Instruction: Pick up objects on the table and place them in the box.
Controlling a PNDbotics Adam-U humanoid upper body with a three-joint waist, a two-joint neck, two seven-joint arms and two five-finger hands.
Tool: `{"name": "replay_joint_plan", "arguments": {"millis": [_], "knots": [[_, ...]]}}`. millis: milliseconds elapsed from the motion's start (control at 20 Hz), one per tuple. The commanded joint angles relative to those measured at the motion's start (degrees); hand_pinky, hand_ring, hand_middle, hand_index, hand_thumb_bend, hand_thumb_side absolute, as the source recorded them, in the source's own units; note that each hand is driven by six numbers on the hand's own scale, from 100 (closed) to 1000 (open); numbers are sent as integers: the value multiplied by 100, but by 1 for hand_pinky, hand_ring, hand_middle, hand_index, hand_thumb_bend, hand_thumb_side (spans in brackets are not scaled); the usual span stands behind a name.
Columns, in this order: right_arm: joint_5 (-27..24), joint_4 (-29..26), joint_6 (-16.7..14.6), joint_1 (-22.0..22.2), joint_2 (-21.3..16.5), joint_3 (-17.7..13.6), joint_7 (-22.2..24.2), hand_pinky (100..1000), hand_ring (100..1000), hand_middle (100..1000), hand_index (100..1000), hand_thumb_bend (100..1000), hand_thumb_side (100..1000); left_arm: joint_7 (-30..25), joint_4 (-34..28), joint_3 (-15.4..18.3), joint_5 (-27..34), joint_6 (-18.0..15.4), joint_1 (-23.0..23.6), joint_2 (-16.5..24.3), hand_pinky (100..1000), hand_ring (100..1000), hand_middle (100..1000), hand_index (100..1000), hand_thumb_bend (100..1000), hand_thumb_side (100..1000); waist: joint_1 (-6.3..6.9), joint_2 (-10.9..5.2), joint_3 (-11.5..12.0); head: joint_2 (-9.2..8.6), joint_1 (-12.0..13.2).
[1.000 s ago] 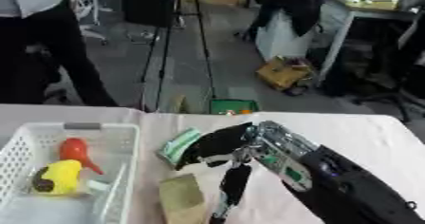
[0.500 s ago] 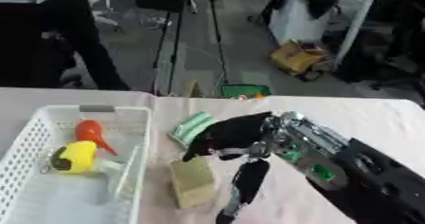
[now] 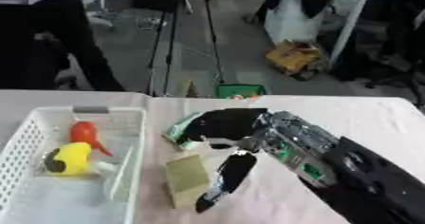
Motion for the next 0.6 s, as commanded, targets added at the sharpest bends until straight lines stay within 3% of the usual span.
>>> {"name": "replay_joint_plan", "arguments": {"millis": [50,600], "knots": [[128,78,30,-138,-37,-82,-92,994,989,906,981,845,788,-19,-85,7,7,14,-67,28,950,935,1000,930,100,1000,33,-110,6,-84,-71],[423,626,-96,-142,205,-105,-167,992,987,904,977,845,773,-57,-85,-15,29,25,-106,-28,951,935,1000,928,100,1000,40,-43,79,-173,-264]]}}
